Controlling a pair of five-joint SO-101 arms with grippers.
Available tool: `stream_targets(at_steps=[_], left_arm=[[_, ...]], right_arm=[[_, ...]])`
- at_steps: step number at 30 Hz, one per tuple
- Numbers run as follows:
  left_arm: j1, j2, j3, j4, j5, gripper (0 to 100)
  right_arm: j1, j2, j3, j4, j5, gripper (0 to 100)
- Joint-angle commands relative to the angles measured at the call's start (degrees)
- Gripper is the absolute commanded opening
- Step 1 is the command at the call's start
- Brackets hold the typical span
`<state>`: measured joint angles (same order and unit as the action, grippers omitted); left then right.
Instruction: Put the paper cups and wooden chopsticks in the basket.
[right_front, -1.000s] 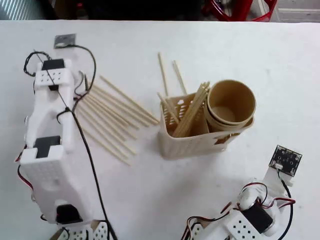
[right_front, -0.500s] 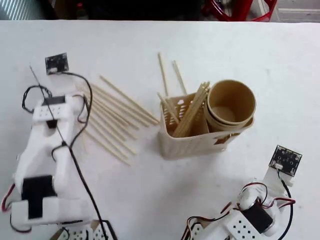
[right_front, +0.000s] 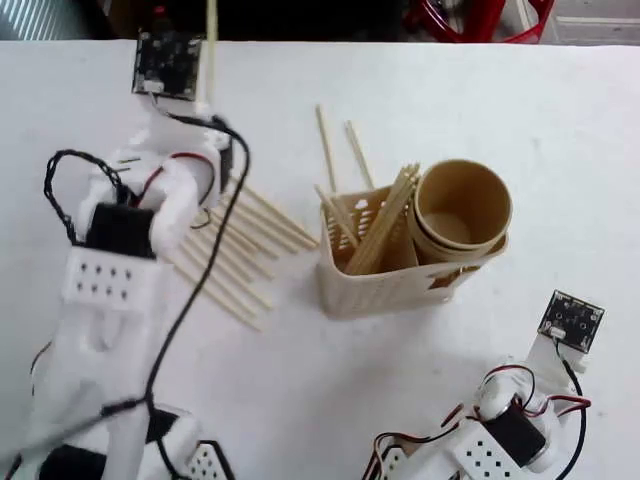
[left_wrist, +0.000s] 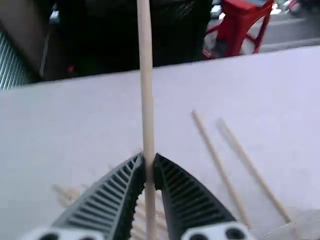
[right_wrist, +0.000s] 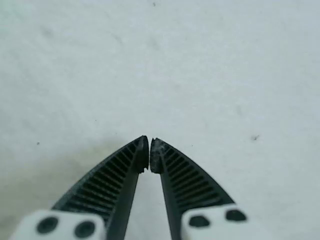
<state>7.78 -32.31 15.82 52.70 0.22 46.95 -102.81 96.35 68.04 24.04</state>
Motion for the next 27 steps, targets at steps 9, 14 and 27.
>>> stream_targets(at_steps=[9, 14, 27], left_arm=[[25.54, -5.93, -15.82, -7.74, -0.79, 2], [33.10, -3.47, -15.56, -10.02, -0.88, 2], [36.53, -7.87, 9.67, -25.23, -7.30, 3]], right_arm=[[0.40, -0.48, 0.53, -0.57, -0.18, 1.9], [0.40, -0.48, 0.53, -0.57, -0.18, 1.9], [0.40, -0.48, 0.53, -0.57, -0.18, 1.9]])
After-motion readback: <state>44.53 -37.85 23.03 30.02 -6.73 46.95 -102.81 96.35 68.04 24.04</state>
